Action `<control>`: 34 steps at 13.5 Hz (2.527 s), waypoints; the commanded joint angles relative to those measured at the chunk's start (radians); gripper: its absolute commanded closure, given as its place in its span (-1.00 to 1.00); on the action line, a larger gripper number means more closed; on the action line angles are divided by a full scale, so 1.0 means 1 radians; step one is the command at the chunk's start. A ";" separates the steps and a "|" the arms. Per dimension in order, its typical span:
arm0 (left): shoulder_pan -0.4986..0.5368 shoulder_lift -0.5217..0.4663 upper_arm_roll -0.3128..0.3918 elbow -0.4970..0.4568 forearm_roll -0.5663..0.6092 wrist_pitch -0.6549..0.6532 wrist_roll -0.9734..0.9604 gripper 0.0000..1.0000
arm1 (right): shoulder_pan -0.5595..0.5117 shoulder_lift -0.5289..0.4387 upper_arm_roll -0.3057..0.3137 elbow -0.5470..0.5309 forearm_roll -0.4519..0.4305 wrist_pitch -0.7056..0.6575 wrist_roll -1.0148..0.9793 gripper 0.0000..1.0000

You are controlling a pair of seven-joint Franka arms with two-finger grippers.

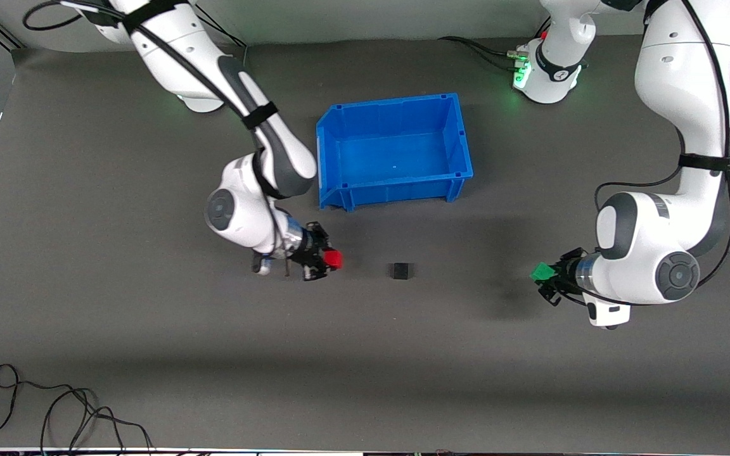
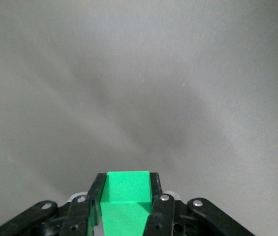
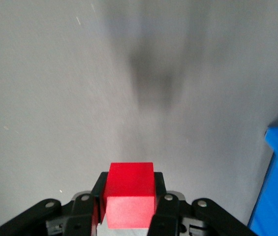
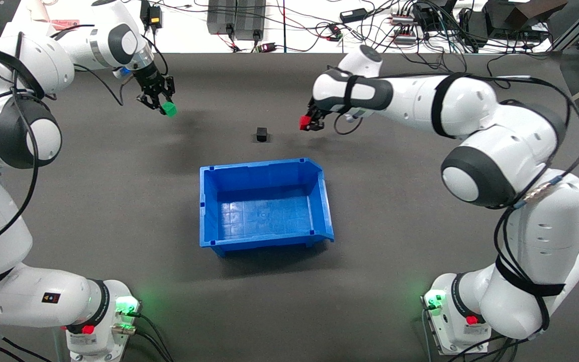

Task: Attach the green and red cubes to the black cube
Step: 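Carry the red and green cubes toward the black cube with both grippers, then press the red and green cubes against the black cube, then open both grippers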

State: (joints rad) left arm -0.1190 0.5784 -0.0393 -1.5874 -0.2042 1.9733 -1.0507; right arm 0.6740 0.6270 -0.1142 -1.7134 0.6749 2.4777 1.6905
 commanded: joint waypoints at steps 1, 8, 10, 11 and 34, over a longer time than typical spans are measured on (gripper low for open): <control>-0.106 0.001 0.016 0.006 -0.015 0.066 -0.281 1.00 | 0.036 0.085 -0.013 0.109 -0.023 -0.002 0.093 0.31; -0.260 0.099 0.015 0.004 -0.020 0.309 -0.753 1.00 | 0.096 0.217 -0.013 0.256 -0.038 0.018 0.176 0.34; -0.304 0.130 0.015 0.001 -0.046 0.387 -0.797 1.00 | 0.101 0.250 -0.013 0.290 -0.038 0.026 0.189 0.38; -0.321 0.141 0.015 0.001 -0.072 0.395 -0.827 1.00 | 0.101 0.263 -0.013 0.304 -0.038 0.032 0.199 0.38; -0.427 0.167 0.016 -0.046 -0.081 0.519 -0.953 -0.99 | 0.121 0.326 -0.021 0.383 -0.159 0.093 0.249 -1.00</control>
State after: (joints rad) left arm -0.5290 0.7633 -0.0398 -1.6280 -0.2898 2.4876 -1.9889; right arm 0.7855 0.9511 -0.1162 -1.3569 0.5740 2.5705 1.9017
